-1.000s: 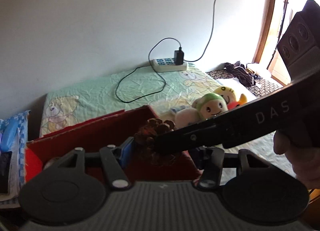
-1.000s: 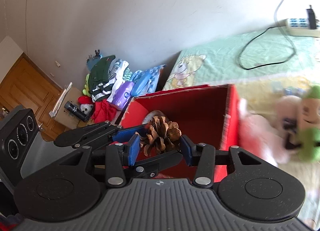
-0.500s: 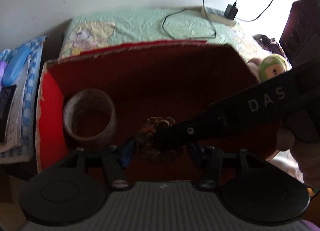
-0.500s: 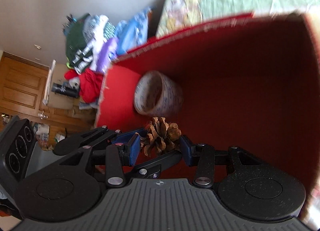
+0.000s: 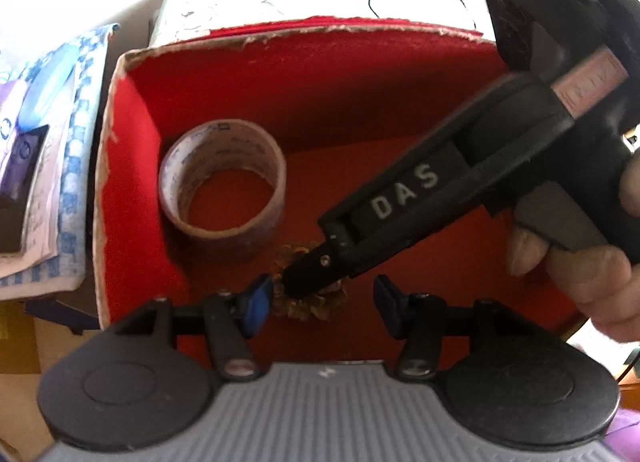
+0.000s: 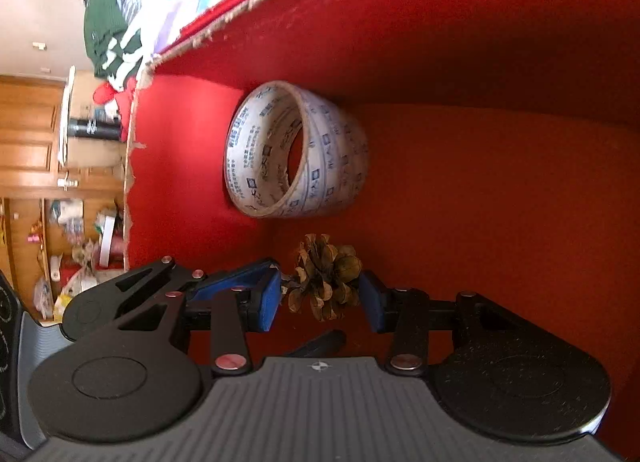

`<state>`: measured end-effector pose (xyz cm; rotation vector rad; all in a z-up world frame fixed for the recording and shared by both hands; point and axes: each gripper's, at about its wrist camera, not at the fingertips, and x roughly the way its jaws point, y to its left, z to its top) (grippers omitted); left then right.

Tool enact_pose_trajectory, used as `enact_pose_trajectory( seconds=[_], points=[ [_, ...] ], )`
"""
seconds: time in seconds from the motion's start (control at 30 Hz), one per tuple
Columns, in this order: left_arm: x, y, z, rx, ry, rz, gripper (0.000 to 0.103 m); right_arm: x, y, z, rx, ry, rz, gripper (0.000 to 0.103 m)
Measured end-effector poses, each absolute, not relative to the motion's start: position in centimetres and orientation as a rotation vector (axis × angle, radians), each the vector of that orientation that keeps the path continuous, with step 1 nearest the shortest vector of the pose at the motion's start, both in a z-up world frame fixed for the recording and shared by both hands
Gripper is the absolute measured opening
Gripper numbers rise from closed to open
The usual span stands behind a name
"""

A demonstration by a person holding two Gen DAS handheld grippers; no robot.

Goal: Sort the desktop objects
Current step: 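Carry the pine cone with the right gripper over the red box, then open the right gripper to drop the pine cone into the box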

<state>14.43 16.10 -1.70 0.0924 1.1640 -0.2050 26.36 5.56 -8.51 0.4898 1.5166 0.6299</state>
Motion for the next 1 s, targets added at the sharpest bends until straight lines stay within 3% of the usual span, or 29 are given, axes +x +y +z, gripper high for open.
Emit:
enact_pose_trajectory(
  seconds=[0.5,0.73,1.0],
  points=[
    [12.3,15.0,0.4,0.167,1.109,-0.123,0.056,26.5,6.8,-8.4,0.498,1.522,0.71,0.055],
    [12.5,15.0,1.4,0.11,1.067,-0.151,0.055,26.1,3.8,-6.3,0.492,1.389,0.641,0.049],
    [14.6,12.9,0.3,0.07,1.086,-0.232,0.055,23.0,0.8,-3.9,0.28,1.171,0.408,0.046]
  ],
)
